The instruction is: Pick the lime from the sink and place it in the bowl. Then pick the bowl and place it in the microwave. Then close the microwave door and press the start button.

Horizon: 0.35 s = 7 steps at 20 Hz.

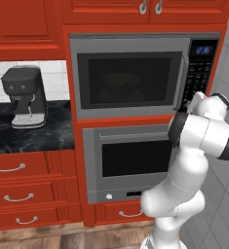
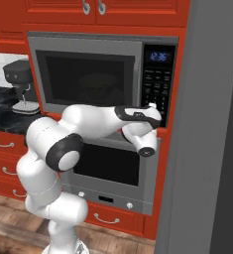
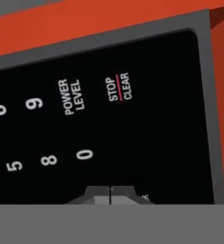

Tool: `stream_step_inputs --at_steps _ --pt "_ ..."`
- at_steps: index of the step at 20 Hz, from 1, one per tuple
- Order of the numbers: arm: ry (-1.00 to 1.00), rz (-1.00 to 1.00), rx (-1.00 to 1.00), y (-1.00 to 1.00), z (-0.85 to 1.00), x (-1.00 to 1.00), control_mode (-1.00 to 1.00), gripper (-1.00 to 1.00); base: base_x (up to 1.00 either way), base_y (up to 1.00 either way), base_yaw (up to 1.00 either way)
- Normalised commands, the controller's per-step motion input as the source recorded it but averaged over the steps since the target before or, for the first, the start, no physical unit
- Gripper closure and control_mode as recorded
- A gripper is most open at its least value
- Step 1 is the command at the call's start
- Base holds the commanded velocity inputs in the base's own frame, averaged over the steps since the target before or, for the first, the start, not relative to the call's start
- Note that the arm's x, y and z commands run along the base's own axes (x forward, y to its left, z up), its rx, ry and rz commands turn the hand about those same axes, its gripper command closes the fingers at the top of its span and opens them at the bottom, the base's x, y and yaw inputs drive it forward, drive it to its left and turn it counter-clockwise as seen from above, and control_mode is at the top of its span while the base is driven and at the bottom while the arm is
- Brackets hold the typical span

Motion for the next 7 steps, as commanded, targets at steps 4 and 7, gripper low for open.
stream_step_inputs --at_steps 4,7 --pt "-0.01 0.07 0.0 0.0 -0.17 0.03 -1.0 1.0 0.0 0.0 0.0" --pt "-0.01 0.06 0.0 0.0 -0.29 0.0 -1.0 1.0 0.0 0.0 0.0"
